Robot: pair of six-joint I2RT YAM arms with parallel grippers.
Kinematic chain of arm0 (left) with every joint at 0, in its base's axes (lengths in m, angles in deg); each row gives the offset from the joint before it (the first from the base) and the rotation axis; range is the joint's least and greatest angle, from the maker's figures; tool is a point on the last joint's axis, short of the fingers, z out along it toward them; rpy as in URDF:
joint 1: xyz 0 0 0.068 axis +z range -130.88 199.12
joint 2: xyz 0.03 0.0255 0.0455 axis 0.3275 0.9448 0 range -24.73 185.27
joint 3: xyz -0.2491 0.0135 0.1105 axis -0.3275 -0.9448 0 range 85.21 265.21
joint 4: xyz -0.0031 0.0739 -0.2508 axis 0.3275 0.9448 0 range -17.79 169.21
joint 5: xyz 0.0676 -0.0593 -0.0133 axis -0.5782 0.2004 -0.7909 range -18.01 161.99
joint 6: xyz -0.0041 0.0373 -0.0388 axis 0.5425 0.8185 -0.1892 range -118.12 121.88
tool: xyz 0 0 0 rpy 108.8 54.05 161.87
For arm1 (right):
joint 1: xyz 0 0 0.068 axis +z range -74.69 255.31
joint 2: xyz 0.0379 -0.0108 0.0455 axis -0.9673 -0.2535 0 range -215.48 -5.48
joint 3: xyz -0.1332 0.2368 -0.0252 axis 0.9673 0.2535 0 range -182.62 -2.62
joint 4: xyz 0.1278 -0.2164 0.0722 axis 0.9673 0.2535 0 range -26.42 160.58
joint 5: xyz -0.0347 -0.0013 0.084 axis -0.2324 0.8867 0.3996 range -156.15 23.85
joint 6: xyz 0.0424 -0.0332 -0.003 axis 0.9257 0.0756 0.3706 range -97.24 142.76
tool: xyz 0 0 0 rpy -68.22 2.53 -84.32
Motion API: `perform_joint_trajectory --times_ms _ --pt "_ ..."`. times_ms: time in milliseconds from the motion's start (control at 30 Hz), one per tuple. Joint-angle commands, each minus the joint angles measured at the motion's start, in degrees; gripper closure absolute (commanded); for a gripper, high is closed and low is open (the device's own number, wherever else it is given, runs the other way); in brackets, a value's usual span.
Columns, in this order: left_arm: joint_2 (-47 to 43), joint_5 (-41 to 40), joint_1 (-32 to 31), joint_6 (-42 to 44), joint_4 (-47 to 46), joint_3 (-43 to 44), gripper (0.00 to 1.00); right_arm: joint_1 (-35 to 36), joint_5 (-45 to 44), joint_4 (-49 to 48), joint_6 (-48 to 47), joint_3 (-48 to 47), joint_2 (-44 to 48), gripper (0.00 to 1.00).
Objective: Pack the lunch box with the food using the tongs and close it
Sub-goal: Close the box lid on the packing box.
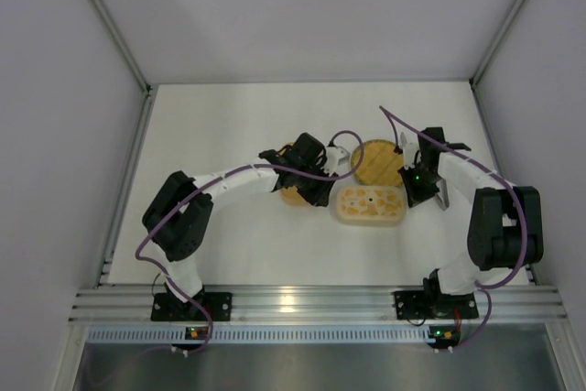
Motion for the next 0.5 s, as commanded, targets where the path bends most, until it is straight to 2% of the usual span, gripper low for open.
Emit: perform_joint_trajectory --times_ms 0,267,467 --pt "-0.2 0.7 -0.2 -1.7 -2.0 -0.9 0.7 1.1 -0.4 -1.5 -0.3 -1.9 1.8 0.95" --pt "2.7 -5.6 -0.3 -4.1 -4.0 -1.4 0.75 1.1 -1.1 -1.3 -0.3 -2.0 1.7 0.95" --pt "6.3 -4.9 -0.3 -6.0 -4.1 1.7 0.76 1.1 -2.3 -1.2 -0.1 -2.4 2.1 0.97"
